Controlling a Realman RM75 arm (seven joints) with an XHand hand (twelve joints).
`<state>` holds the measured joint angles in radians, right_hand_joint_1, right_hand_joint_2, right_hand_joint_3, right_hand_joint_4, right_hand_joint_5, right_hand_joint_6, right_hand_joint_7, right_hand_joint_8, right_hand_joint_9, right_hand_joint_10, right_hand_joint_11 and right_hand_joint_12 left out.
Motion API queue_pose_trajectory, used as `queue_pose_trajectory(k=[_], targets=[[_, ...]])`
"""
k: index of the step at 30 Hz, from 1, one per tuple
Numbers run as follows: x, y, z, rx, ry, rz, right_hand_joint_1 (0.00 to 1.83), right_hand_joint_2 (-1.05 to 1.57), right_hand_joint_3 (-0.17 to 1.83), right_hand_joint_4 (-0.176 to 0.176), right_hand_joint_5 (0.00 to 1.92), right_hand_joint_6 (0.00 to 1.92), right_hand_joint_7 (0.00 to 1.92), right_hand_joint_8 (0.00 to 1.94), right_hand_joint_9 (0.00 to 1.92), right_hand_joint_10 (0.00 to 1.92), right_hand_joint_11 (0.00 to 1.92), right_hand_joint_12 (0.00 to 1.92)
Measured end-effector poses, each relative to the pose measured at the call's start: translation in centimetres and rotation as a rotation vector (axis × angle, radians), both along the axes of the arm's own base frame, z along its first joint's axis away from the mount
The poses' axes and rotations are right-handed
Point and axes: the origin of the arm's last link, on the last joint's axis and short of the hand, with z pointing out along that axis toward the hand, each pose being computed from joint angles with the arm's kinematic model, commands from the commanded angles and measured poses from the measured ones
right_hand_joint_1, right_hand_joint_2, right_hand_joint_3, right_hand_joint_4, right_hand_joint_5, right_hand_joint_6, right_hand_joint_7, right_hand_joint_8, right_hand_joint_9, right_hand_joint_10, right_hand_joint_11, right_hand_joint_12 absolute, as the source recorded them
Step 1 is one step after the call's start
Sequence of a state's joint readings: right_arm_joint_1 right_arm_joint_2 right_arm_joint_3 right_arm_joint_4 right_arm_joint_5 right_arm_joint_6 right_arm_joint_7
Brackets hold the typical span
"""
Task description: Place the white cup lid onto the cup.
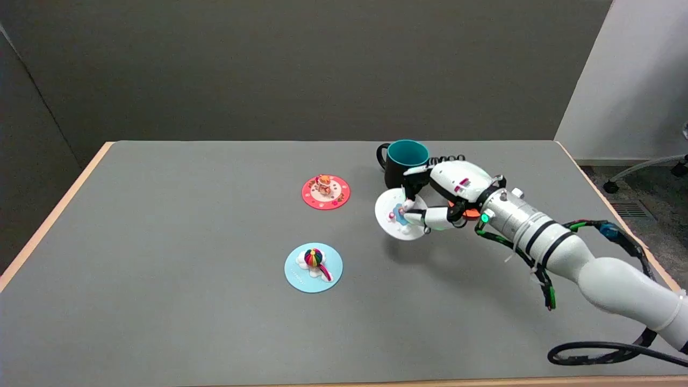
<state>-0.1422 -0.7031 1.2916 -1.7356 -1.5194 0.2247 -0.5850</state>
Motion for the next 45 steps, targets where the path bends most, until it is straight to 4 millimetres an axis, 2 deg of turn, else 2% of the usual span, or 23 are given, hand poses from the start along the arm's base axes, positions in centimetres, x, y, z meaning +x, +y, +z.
queue_pose_trajectory(k=[12, 22, 36, 45], targets=[[3.5, -2.0, 0.1, 0.043, 0.01, 0.066, 0.93, 1.01, 0.45, 0.176, 0.77, 1.4, 0.78, 0.56, 0.71, 0.28, 0.48, 0.24], [6.2, -4.9, 0.4, 0.078, 0.035, 0.102, 0.93, 0.99, 0.49, 0.176, 0.78, 1.41, 0.82, 0.52, 0.73, 0.29, 0.48, 0.23], [8.3, -9.2, 2.0, 0.077, 0.093, 0.09, 0.93, 0.98, 0.5, 0.176, 0.78, 1.4, 0.84, 0.49, 0.73, 0.29, 0.48, 0.23], [9.0, -11.5, 3.0, 0.069, 0.137, 0.059, 0.93, 0.98, 0.5, 0.176, 0.78, 1.4, 0.85, 0.47, 0.73, 0.29, 0.48, 0.23]])
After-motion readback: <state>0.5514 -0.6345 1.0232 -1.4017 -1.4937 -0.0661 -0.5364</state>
